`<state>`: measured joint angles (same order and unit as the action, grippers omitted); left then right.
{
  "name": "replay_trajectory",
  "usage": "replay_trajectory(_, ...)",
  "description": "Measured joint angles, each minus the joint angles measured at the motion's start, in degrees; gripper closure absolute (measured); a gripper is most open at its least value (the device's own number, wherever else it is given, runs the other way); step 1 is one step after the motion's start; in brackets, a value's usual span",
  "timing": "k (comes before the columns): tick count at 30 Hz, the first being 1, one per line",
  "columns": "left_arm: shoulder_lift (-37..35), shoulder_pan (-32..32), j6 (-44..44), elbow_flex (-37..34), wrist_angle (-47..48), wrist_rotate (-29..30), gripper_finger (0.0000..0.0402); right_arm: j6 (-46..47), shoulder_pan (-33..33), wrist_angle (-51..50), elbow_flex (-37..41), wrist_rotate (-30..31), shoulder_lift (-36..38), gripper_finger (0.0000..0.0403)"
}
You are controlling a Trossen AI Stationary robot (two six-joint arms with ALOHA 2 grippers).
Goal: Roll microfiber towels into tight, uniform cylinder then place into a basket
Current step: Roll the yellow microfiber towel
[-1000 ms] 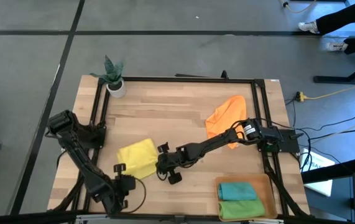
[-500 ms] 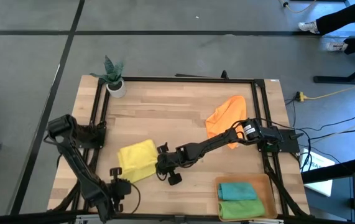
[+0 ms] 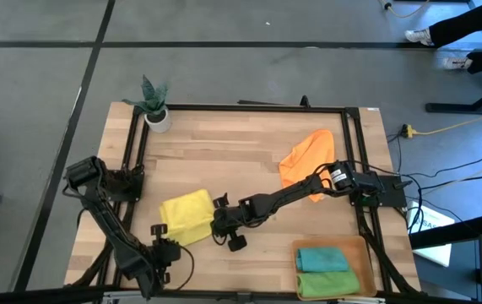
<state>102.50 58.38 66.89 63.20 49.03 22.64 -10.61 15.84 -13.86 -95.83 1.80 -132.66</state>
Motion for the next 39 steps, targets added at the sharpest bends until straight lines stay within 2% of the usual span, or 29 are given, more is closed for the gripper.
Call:
replay_trajectory(9,0.0,0.3,-6.9,0.0,0.0,-2.9,0.0321,1.3,-0.1,-0.5,0.0,-0.9,0.1,0.0398)
replay_trajectory(18,0.0,1.3,-8.7,0.0,-0.1,-3.7,0.0321,8.9,-1.8,-0.9,0.0,-11.8,0.1,0.0398)
replay_trajectory(26,0.4,1.7,-9.0,0.0,-0.2,-0.6,0.0321,8.9,-2.2,-0.9,0.0,-12.0,0.1,0.0398)
replay_trajectory(39,0.4,1.1,-9.0,0.0,-0.2,-0.9,0.033,8.7,-2.2,-0.6,0.0,-12.0,0.2,0.0396)
